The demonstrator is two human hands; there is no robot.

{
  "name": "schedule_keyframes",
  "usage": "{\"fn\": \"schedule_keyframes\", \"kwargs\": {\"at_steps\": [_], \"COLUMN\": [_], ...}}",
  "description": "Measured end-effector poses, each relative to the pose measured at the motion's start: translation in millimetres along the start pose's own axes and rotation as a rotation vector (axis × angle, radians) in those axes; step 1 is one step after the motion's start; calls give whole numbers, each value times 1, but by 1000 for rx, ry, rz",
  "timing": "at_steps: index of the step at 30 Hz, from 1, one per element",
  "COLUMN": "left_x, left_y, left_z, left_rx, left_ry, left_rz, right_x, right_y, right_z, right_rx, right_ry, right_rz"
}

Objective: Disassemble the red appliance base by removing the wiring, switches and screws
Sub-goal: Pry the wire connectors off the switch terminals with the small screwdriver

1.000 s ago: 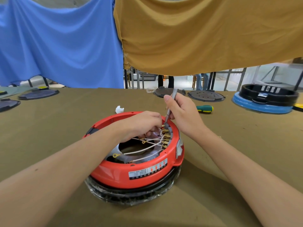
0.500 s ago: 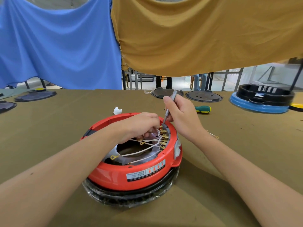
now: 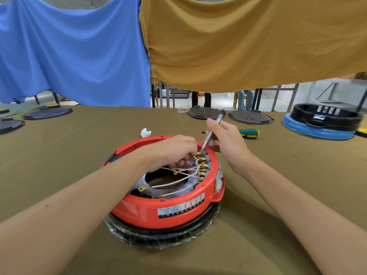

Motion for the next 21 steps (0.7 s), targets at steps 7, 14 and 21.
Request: {"fn": "schedule_keyframes", "kwargs": {"at_steps": [7,14,21], "left_x": [-1,-1,-1], "left_y": [0,1,1], "left_z": [1,1,0], "left_rx": [-9,-12,-2], "left_ry": [-11,-4,-9], "left_rz": [-6,-3,3], "right_x": [32,29,0], "right_y": [9,9,1], "right_z": [5,4,-1], "right_rx": [-82,-94,-4], "right_ry": [170,126,-45], "right_rz": [260,260,8]}}
Point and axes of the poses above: each hand's wrist, its own y-axis away from the middle knuckle, its own z-axis out of the back of the hand, x = y × z, the point moved 10 cm from there along -y, towards the middle knuckle, and after that the axes turned 13 degrees about y, right-handed, at the moved point
